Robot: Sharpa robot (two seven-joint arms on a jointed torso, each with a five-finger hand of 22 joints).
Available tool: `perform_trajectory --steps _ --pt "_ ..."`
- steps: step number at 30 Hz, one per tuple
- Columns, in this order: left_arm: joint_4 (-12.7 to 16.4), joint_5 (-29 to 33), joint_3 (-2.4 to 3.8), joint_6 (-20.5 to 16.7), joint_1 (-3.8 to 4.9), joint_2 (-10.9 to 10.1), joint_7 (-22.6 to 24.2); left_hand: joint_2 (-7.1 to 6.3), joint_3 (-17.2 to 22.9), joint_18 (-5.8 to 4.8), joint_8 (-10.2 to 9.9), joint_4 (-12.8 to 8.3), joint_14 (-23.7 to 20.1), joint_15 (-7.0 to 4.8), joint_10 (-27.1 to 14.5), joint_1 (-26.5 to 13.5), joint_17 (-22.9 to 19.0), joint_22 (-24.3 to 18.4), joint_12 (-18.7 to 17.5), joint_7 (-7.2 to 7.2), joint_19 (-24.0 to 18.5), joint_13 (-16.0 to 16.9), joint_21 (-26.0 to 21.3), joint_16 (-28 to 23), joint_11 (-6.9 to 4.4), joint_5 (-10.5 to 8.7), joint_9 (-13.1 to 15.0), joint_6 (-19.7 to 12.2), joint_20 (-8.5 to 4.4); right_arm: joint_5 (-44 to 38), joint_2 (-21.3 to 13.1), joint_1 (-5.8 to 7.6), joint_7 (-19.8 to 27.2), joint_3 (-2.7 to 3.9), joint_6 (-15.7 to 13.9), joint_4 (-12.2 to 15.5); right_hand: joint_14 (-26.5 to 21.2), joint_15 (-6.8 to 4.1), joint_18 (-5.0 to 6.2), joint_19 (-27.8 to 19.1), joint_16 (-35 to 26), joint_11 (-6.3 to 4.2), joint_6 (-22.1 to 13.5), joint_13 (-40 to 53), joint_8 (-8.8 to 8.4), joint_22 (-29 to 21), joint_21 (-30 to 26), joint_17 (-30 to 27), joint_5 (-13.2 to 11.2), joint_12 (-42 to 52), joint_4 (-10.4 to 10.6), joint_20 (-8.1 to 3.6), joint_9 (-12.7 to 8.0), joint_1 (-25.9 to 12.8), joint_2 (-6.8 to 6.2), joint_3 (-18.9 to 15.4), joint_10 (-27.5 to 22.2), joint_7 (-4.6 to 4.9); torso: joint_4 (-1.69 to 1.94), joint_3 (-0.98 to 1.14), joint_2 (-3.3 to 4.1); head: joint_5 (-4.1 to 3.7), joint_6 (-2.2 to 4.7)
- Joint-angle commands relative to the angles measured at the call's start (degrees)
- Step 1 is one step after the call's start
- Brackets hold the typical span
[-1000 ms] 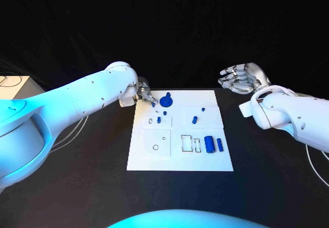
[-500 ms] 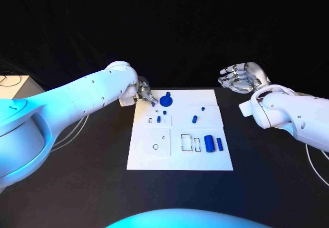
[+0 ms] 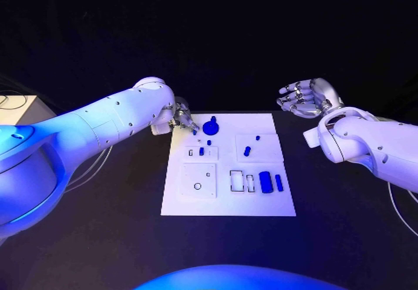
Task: Assemble the parts on the task board
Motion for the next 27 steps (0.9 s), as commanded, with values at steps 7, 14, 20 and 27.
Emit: perform_trajectory --steps 7,14,20,27 --pt "-0.12 -0.02 -0.01 1.27 -0.02 0.14 0.62 -0.06 0.58 -0.22 0.39 -0.16 3.06 -0.49 0.54 0.80 9.09 7.34 0.09 -0.29 0.17 0.17 0.46 -0.02 -0.15 0.00 0.07 0.44 -0.32 -0.10 0.01 -0.01 0.64 0.00 0.67 0.16 0.28 -0.06 0.64 -0.11 -0.36 0.13 0.44 -0.07 -0.35 -0.06 -0.02 -0.06 0.34 0.00 -0.38 0.13 -0.09 -0.69 0.07 -0.09 0.32 0.14 0.02 0.03 0.00 0.00 -0.08" --pt "-0.22 -0.03 -0.04 1.65 -0.03 0.25 0.66 -0.06 0.62 -0.24 0.38 -0.16 3.12 -0.50 0.68 0.83 9.21 7.38 0.15 -0.29 0.22 0.36 0.53 0.02 -0.16 0.00 0.06 0.46 -0.33 -0.10 0.03 -0.01 0.64 0.00 0.67 0.19 0.28 -0.06 0.64 -0.11 -0.36 0.13 0.44 -0.07 -0.35 -0.06 -0.02 -0.06 0.34 0.00 -0.38 0.13 -0.09 -0.69 0.07 -0.09 0.32 0.14 0.01 0.00 -0.02 0.13 -0.14" --pt "-0.30 -0.02 -0.11 1.84 -0.03 0.33 0.80 0.10 0.86 -0.25 0.30 -0.22 3.16 -0.55 0.77 1.04 9.27 7.41 0.14 -0.33 0.26 0.40 0.59 0.03 -0.21 0.01 0.03 0.54 -0.37 -0.09 0.04 -0.01 0.63 0.00 0.68 0.21 0.28 -0.06 0.64 -0.11 -0.36 0.13 0.44 -0.07 -0.35 -0.06 -0.02 -0.06 0.34 0.00 -0.38 0.13 -0.09 -0.69 0.07 -0.09 0.32 0.14 0.01 0.02 0.00 0.12 -0.21" --pt "-0.36 0.09 -0.16 1.78 -0.03 0.39 1.01 0.88 2.38 -0.23 -0.37 -0.83 3.16 -0.67 0.78 2.24 9.27 7.39 -0.13 -0.41 0.23 0.31 0.52 0.01 -0.32 0.02 -0.27 0.56 -0.51 -0.09 0.00 -0.01 0.61 0.00 0.66 0.22 0.28 -0.06 0.64 -0.11 -0.36 0.13 0.44 -0.07 -0.35 -0.06 -0.02 -0.06 0.34 0.00 -0.38 0.13 -0.09 -0.69 0.07 -0.09 0.32 0.14 0.01 0.00 0.03 0.13 -0.22"
